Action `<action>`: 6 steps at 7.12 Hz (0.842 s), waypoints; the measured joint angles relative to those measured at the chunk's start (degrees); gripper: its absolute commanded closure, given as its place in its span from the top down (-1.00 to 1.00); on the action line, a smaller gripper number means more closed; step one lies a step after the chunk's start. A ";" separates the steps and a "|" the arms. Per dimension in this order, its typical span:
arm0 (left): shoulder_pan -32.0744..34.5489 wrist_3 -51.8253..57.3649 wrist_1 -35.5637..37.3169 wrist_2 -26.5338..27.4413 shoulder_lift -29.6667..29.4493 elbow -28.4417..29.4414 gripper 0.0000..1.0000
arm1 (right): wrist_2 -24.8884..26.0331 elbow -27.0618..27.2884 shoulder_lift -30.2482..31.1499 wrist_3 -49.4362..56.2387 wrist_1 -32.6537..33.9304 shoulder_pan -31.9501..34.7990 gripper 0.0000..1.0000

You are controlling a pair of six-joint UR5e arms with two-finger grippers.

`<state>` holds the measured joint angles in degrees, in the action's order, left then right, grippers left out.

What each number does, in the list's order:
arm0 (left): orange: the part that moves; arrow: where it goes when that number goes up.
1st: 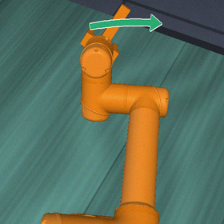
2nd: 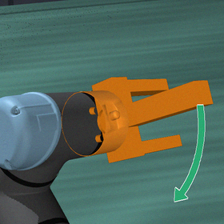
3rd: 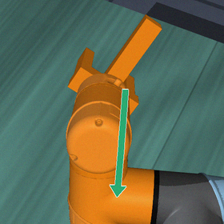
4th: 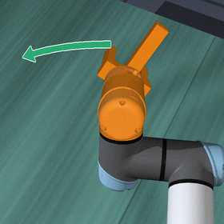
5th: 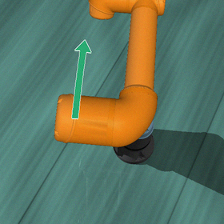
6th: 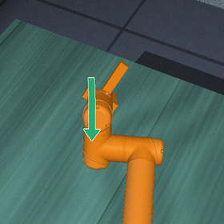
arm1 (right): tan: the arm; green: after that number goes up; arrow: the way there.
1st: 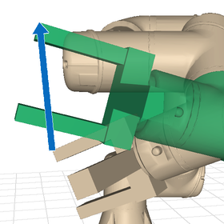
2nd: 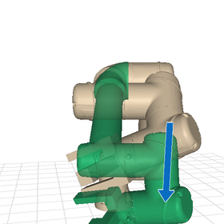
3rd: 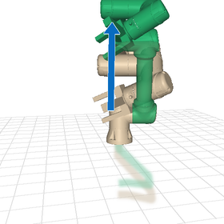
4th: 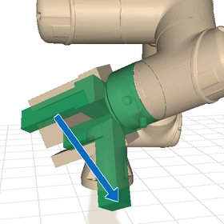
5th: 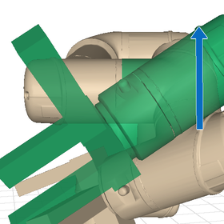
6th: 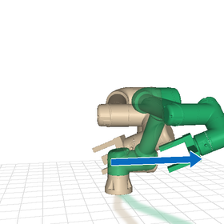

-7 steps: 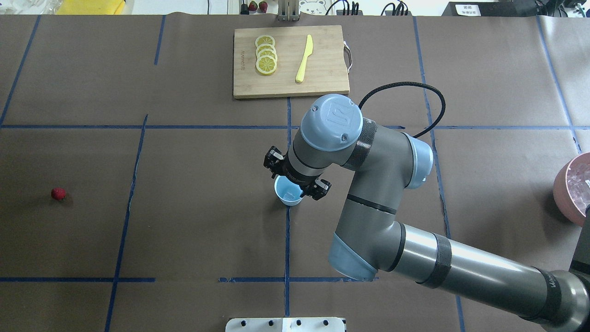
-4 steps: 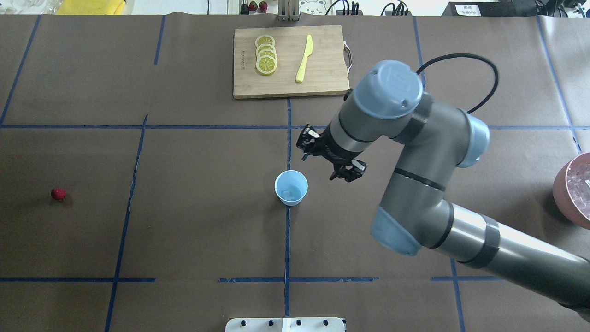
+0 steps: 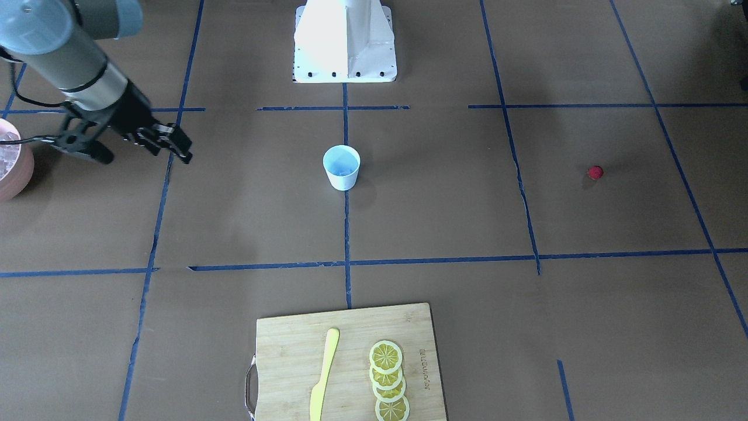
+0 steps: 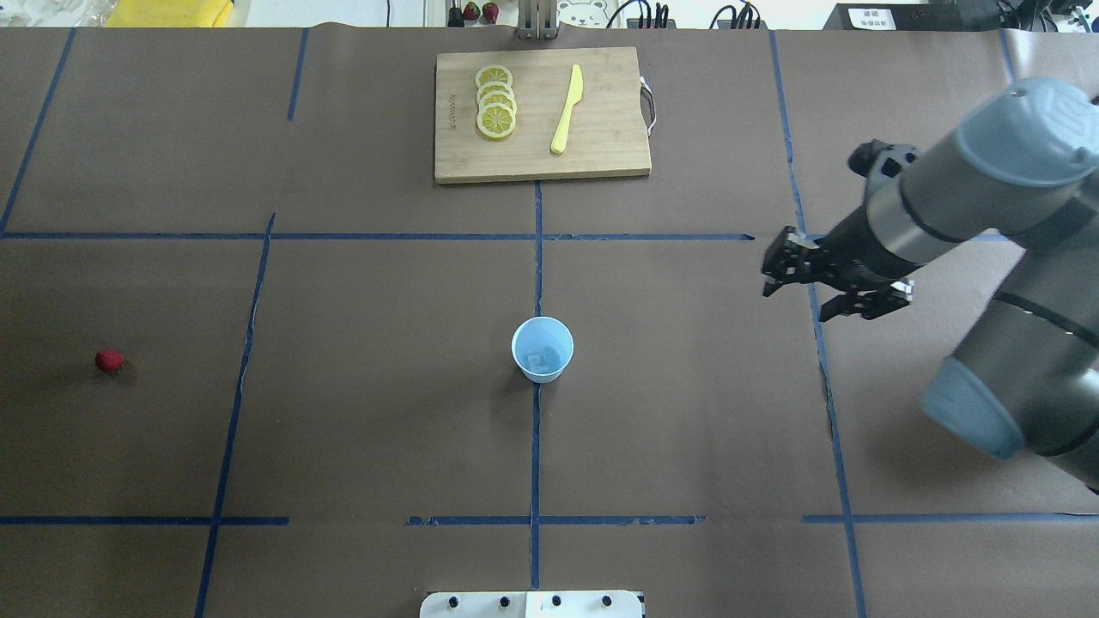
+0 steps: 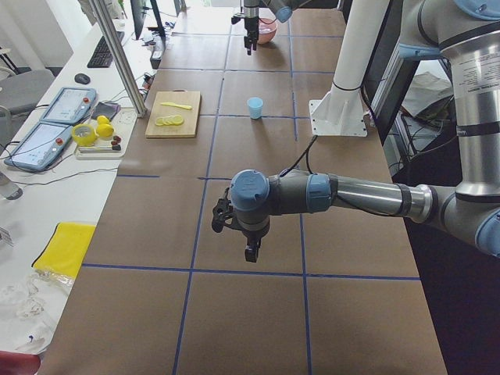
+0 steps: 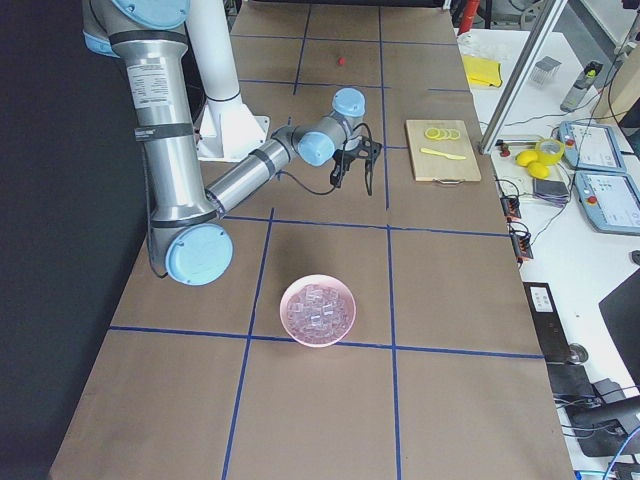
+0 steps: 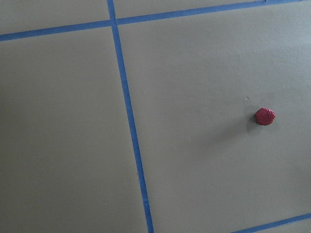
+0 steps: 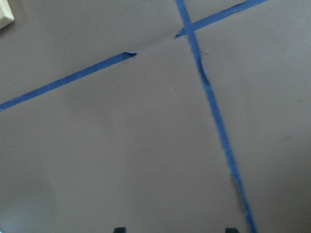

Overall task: Put ice and strawberries in cup
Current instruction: 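Move the right gripper back to the pink bowl, then grasp another ice cube from the pink bowl with the right gripper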

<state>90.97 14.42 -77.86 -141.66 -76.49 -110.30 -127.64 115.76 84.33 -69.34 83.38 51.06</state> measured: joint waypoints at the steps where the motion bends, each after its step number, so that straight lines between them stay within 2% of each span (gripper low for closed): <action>1: 0.00 0.00 -0.13 -0.46 0.45 -0.18 1.00 | -0.56 0.36 5.44 10.98 -0.13 4.13 0.49; 4: 0.00 0.00 -0.27 -0.85 0.84 -0.37 1.00 | -0.80 -0.56 16.96 38.70 0.06 15.02 0.55; 6: 0.00 0.00 -0.28 -0.89 0.89 -0.42 1.00 | -0.39 -4.59 21.00 56.23 -0.18 20.82 0.67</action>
<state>90.97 14.41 -78.13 -142.55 -75.60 -110.72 -128.04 111.17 105.33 -13.11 83.20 71.87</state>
